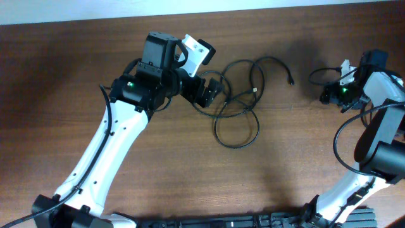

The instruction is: Untangle cables

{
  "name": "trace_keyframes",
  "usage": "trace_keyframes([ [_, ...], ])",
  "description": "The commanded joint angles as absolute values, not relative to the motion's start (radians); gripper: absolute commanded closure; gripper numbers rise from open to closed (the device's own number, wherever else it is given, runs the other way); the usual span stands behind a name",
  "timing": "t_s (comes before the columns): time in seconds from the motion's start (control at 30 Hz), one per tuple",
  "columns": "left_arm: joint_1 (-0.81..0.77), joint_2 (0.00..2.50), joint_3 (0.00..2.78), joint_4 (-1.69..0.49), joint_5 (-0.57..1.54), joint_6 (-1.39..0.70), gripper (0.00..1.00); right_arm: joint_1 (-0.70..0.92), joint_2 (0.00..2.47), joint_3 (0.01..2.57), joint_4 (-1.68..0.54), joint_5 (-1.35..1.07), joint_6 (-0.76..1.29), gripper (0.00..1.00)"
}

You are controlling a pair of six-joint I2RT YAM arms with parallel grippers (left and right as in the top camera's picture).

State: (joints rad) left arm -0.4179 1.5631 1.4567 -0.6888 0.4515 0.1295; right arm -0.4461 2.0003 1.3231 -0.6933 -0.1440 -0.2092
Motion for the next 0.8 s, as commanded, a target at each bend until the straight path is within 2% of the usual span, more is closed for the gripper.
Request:
trace_keyframes([
  [0.0, -0.416, 1.541, 1.461, -0.686, 0.447, 0.117, 0.01, -0.445, 2.005, 1.307, -0.667, -0.094, -0.183, 0.3],
  [0.37, -0.416, 1.541, 1.461, -0.685, 0.447, 0.117, 0.01, -0.454, 2.021, 1.305, -0.621, 0.04, -0.175, 0.32],
  [0.6, -0.416, 1.541, 1.461, -0.685, 0.447, 0.117, 0.01, -0.544, 2.1, 1.305, -0.624, 0.038, -0.14, 0.32],
  [0.77, -0.416, 1.541, 1.461, -0.685, 0.447, 0.117, 0.01, -0.628, 2.102, 1.305, -0.624, 0.039, -0.114, 0.25],
])
